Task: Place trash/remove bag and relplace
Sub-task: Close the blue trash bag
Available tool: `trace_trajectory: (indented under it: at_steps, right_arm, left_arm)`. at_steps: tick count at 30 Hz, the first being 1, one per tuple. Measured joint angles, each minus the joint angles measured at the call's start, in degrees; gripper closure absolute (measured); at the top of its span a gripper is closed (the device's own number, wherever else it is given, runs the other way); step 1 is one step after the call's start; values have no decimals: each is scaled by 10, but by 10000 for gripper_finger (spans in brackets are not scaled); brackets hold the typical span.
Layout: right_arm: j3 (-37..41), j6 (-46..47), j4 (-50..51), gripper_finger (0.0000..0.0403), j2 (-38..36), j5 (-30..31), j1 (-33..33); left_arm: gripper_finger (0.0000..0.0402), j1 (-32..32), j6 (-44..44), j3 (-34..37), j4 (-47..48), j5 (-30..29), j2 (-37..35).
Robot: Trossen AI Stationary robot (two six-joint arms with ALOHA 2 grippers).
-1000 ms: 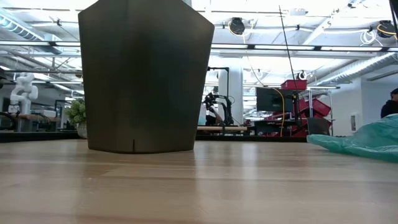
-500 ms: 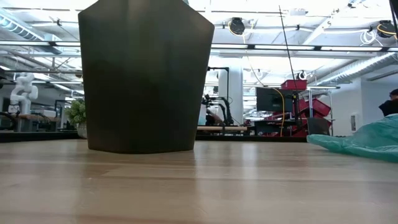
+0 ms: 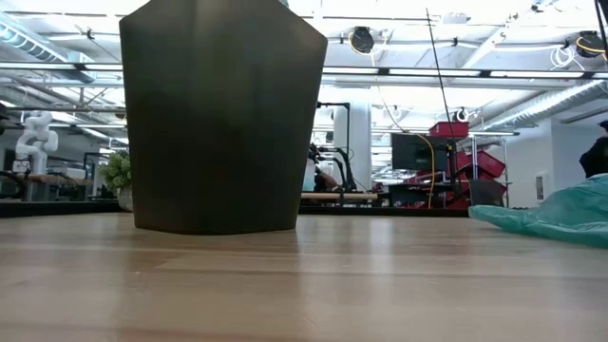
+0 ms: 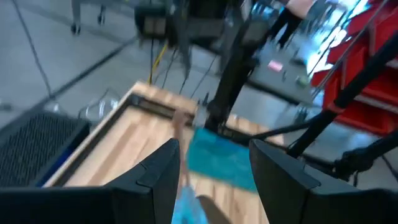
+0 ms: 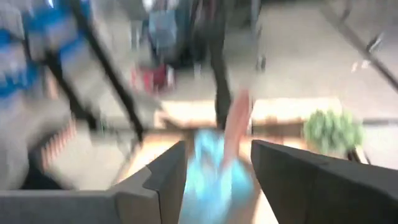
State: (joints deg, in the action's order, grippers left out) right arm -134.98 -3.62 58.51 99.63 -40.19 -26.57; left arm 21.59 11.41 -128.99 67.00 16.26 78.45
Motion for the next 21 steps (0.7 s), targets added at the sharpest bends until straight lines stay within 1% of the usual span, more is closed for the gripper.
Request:
trace_trajectory:
  at_steps: [2,4,6,9,12,15,18,20,21]
  right_arm:
    - [0,-96,82,238,0,0,0]
    - [4,-149,115,242,2,1,-1]
    - [18,-171,129,245,4,10,-4]
    - [54,-187,122,245,16,13,-4]
    - [99,-195,81,243,29,13,0]
    - [143,-194,18,238,43,4,12]
    - [175,-156,-64,233,55,-53,25]
    - [190,-112,-126,230,56,-95,33]
    - [197,-90,-161,228,57,-106,38]
  left_arm:
    - [214,0,1,-15,-1,-1,-11]
    - [214,0,1,-24,-1,-10,-21]
    - [214,0,2,-28,0,-20,-32]
    - [214,0,3,-30,-2,-28,-45]
    - [214,0,16,-30,-8,-28,-54]
    - [214,0,18,-30,-7,-29,-60]
    - [214,0,18,-30,-6,-29,-63]
    - [214,0,18,-30,-6,-29,-63]
    - [214,0,21,-30,-5,-29,-63]
